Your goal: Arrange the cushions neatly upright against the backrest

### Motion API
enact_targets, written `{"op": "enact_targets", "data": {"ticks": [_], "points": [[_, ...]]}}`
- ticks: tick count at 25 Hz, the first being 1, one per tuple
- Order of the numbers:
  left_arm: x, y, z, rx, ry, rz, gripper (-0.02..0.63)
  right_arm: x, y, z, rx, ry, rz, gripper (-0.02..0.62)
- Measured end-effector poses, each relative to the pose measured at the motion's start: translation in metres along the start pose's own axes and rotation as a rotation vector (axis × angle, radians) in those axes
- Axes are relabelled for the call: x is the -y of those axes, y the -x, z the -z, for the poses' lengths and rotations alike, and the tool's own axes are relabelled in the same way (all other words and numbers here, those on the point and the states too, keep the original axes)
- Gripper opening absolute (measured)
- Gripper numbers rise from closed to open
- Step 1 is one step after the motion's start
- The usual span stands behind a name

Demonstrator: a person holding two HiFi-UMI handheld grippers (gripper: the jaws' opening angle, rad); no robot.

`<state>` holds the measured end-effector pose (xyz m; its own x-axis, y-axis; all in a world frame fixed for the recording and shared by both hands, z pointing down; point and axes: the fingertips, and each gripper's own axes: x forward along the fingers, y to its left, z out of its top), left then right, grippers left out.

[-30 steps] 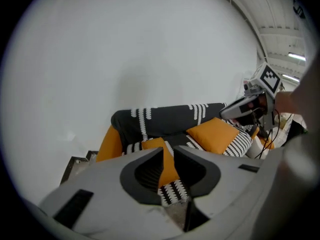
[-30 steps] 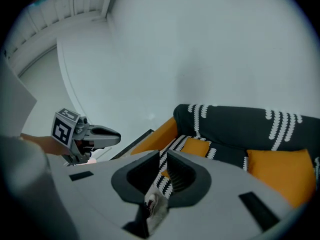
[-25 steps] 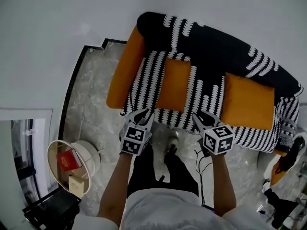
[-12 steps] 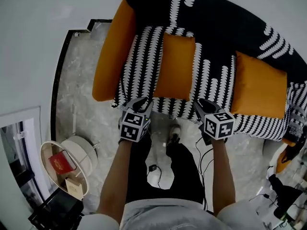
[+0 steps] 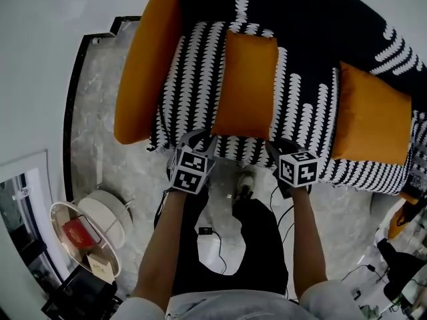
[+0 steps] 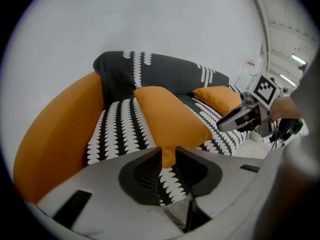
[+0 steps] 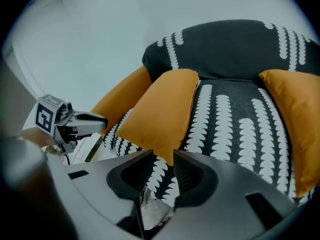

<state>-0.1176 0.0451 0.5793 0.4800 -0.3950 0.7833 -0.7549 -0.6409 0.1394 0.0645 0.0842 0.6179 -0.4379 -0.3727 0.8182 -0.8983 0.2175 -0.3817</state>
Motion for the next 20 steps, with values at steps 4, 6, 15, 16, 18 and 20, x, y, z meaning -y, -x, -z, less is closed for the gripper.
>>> {"op": "enact_targets", "data": {"ticks": [4,6,15,16,18,20], "points": [[0.002,-0.017,0.012,-0.034,-0.035,0.01,0.114,0.009,-0.028,0.017,-0.043,-0.046,0.0,0.109],[0.002,-0.023,0.018,-0.046,-0.023,0.016,0.114,0.012,-0.034,0.02,-0.043,-0.074,-0.005,0.109],[-0.001,-0.031,0.024,-0.076,0.004,0.035,0.112,0.005,-0.031,0.018,-0.064,-0.03,0.008,0.083],[-0.001,-0.033,0.024,-0.079,0.01,0.033,0.104,0.003,-0.031,0.015,-0.063,-0.007,0.003,0.073],[-0.003,-0.037,0.023,-0.082,0.011,0.032,0.095,-0.002,-0.029,0.006,-0.06,0.052,-0.007,0.058],[-0.005,-0.041,0.023,-0.084,0.01,0.039,0.095,-0.007,-0.027,-0.002,-0.054,0.099,-0.028,0.055]]}}
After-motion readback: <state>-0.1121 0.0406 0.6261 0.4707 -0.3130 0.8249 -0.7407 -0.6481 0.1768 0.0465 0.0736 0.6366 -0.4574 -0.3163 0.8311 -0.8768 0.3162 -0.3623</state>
